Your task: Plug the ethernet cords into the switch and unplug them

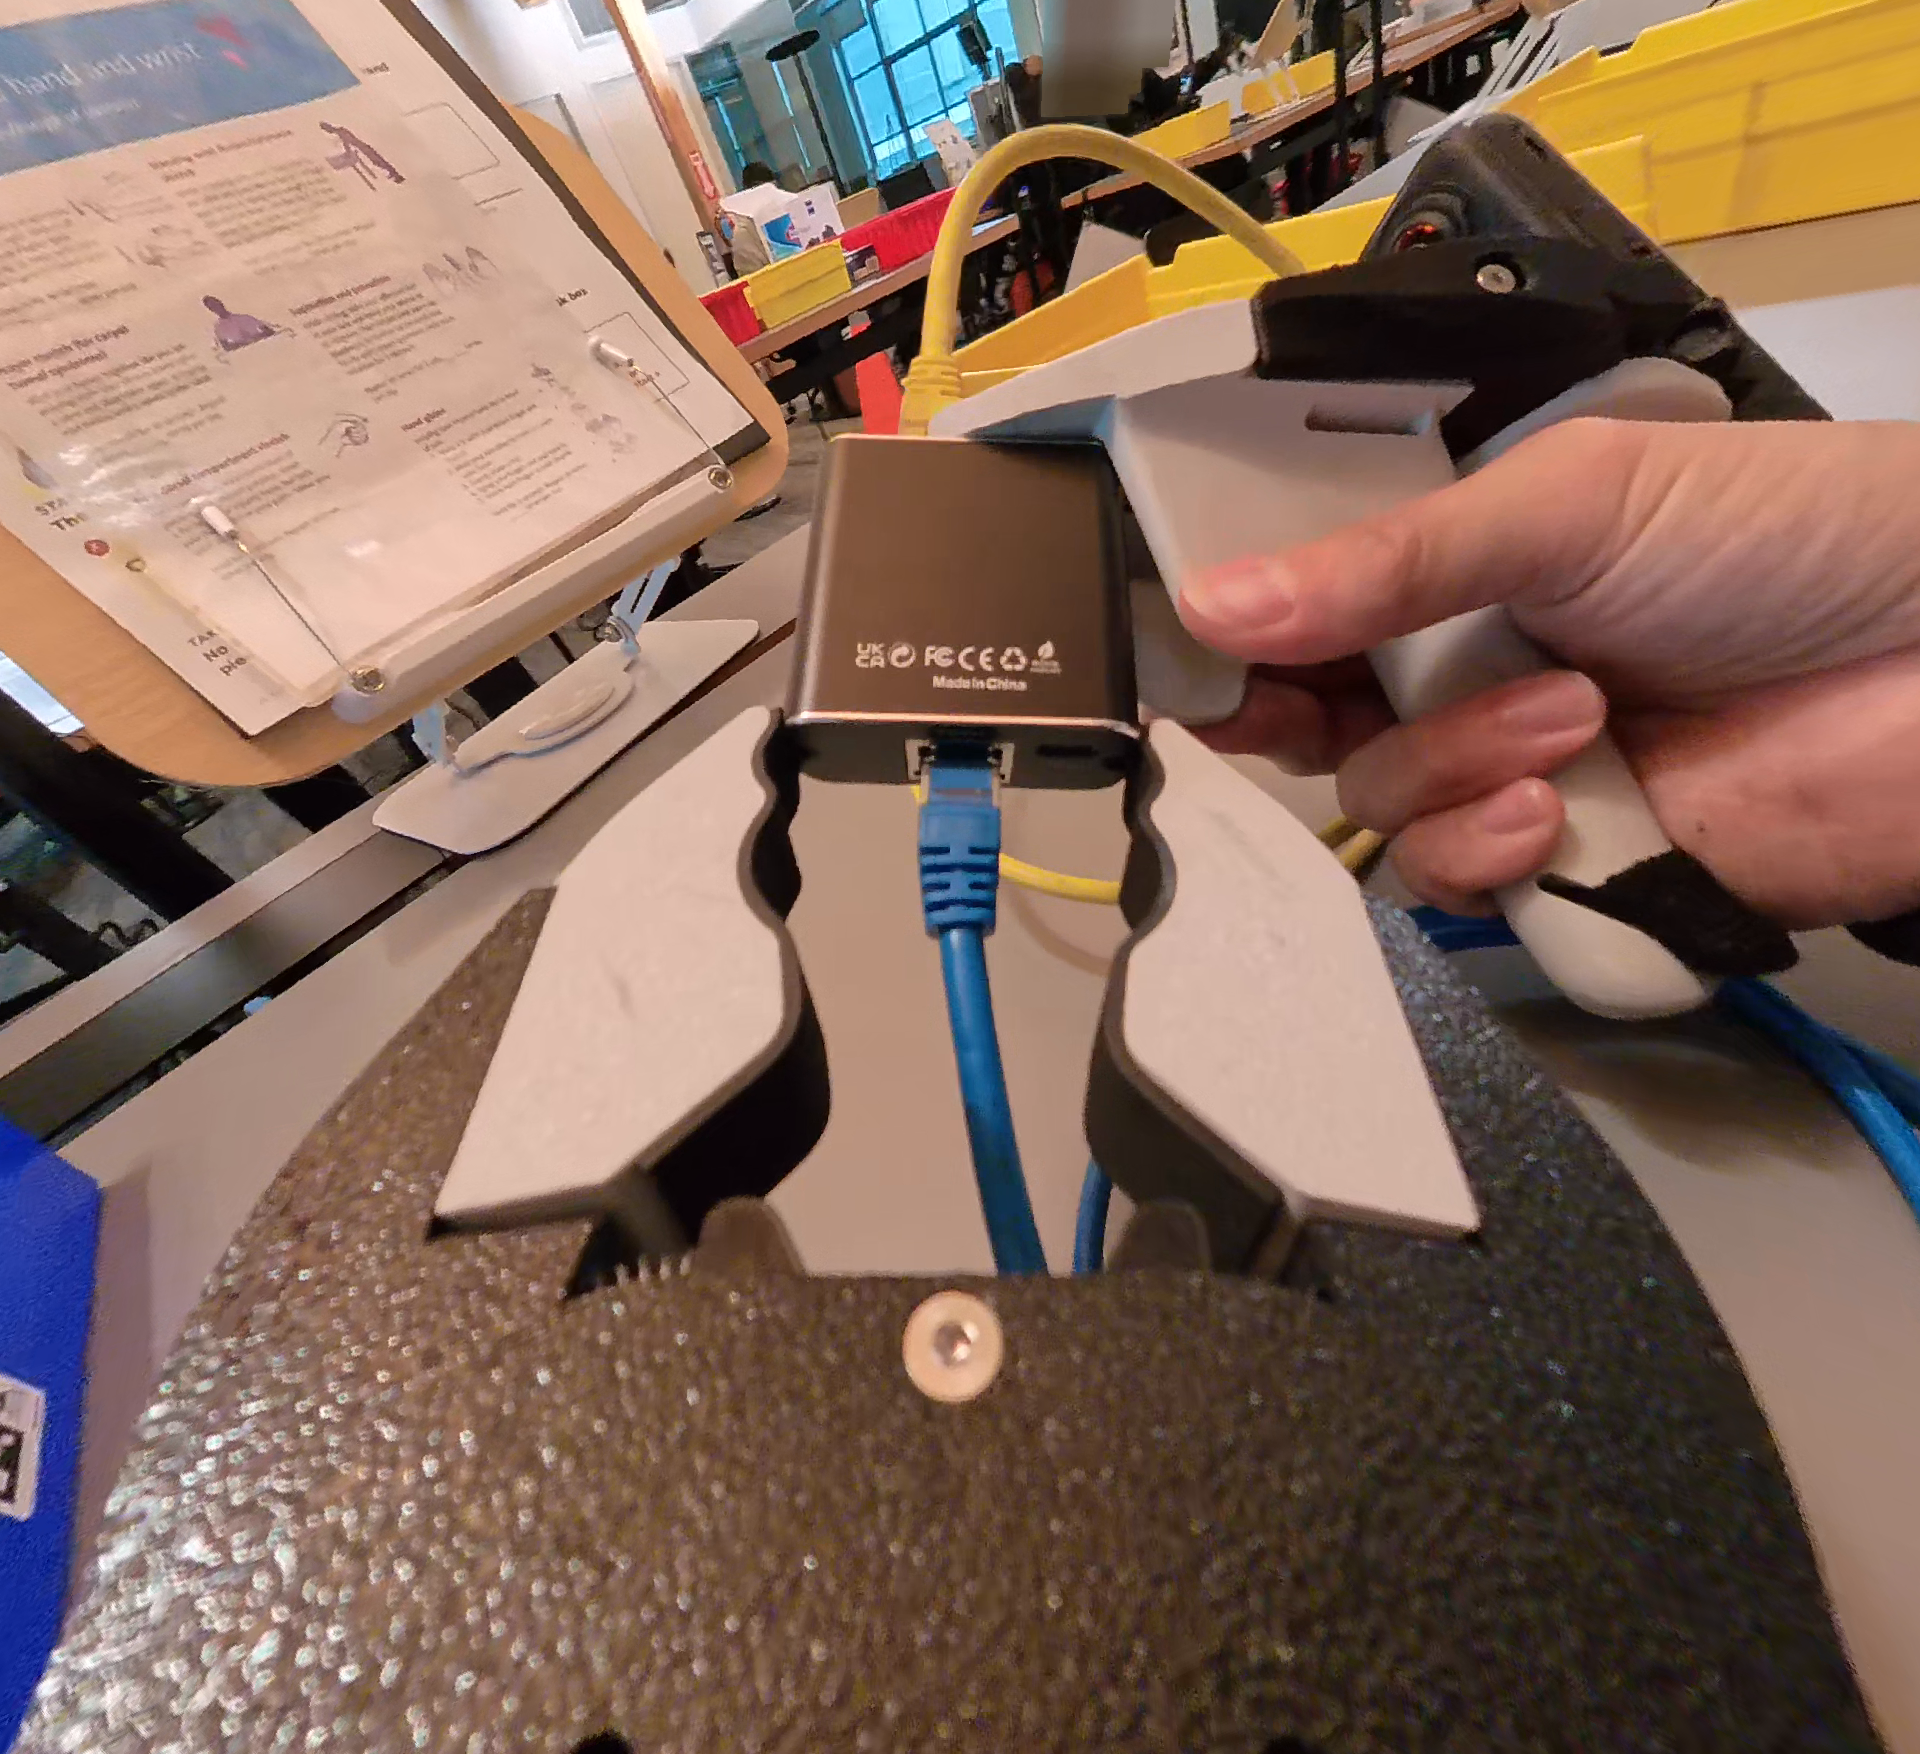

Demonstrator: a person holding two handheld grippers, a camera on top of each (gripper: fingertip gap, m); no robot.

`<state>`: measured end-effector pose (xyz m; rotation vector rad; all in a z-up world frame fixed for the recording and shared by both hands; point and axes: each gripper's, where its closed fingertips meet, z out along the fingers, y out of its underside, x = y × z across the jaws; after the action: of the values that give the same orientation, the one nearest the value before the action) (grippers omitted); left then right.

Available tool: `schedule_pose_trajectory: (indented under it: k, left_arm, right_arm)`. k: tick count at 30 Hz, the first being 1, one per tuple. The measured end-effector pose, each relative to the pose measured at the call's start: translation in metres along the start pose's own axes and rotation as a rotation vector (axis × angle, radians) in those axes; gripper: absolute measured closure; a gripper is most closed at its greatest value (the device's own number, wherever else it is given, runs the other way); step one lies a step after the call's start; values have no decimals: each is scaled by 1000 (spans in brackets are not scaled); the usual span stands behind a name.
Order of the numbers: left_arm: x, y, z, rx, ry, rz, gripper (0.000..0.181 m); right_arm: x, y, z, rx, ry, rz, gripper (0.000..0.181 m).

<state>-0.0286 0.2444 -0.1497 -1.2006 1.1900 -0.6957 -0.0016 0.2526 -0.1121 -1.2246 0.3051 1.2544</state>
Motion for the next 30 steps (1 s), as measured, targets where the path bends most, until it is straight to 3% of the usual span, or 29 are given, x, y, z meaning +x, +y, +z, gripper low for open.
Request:
schedule_pose_trajectory:
  k: [9,12,14,16,19,20,22,24,26,30]
  left_arm:
    - [0,2,0,-28,-7,4,121]
    - [0,3,1,-47,-23,27,121]
    - [0,2,1,-35,-13,-7,121]
    - [-1,-2,0,-10,-10,-30,121]
    - [-4,-6,-2,-19,-88,136,121]
    - [-3,-6,-2,-13,-72,99,121]
    - [-6,-1,-3,-21,-68,99,121]
    - [-10,-3,-6,-10,-97,109,121]
    - [-13,-4,-5,16,-74,-14,121]
    - [-30,5,-10,-6,-119,-8,121]
  right_arm:
    - [5,1,-1,1,-5,27,169]
    - [5,0,-1,-34,26,-49,175]
    - [1,-2,0,-44,22,-68,169]
    - [-3,-2,2,-19,-13,-25,170]
    - [-6,-3,2,36,-82,74,169]
    - [-4,-7,0,61,-73,72,169]
    - [-4,-35,-9,168,-106,139,170]
    - [7,-29,-10,10,47,-128,171]
    - [-11,-35,-12,-30,43,-200,169]
    - [-40,-61,-26,-208,121,-436,170]
